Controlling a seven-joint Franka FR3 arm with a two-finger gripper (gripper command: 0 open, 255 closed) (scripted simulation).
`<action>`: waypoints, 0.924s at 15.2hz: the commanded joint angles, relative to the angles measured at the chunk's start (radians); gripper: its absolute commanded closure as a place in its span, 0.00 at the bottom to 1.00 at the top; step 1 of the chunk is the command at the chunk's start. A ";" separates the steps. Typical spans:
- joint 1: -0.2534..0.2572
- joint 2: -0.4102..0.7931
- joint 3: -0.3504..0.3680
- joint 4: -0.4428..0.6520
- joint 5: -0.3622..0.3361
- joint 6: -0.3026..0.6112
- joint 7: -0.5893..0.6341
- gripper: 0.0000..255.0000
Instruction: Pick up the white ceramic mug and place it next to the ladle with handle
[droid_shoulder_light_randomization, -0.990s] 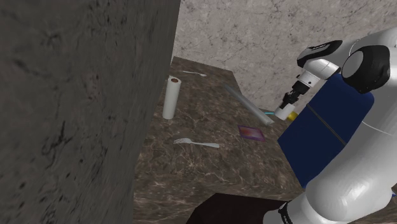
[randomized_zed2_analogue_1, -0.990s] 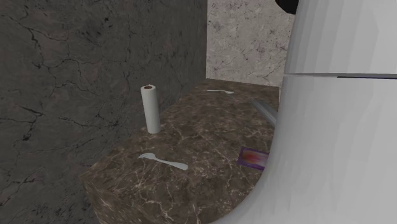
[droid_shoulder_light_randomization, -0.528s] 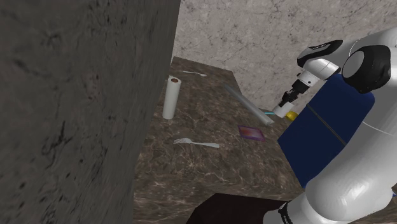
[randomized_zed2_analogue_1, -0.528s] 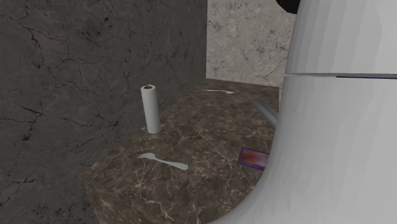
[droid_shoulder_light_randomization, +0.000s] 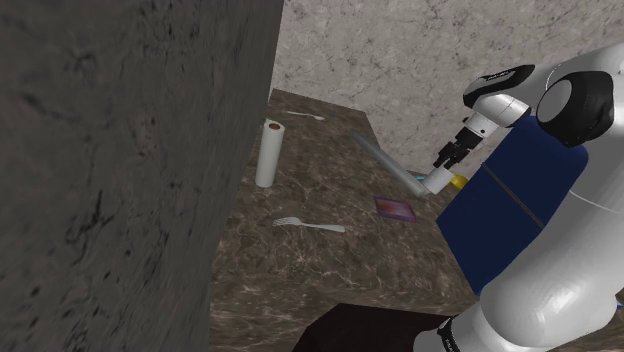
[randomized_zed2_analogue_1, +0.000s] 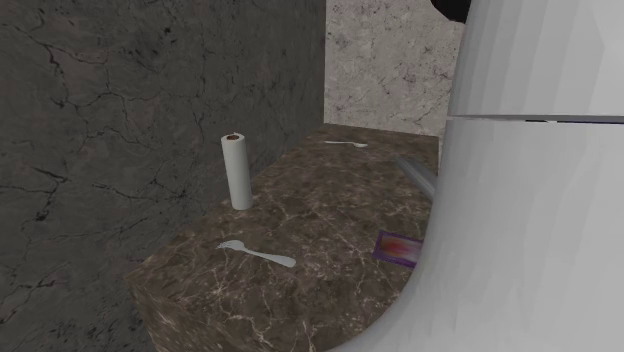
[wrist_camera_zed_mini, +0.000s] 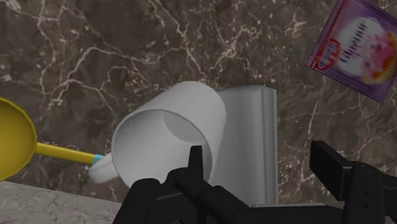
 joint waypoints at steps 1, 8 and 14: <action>-0.010 0.047 -0.004 -0.036 0.003 0.001 -0.004 0.00; -0.033 0.033 -0.014 0.075 -0.022 -0.120 0.014 0.00; -0.033 0.033 -0.014 0.075 -0.022 -0.120 0.014 0.00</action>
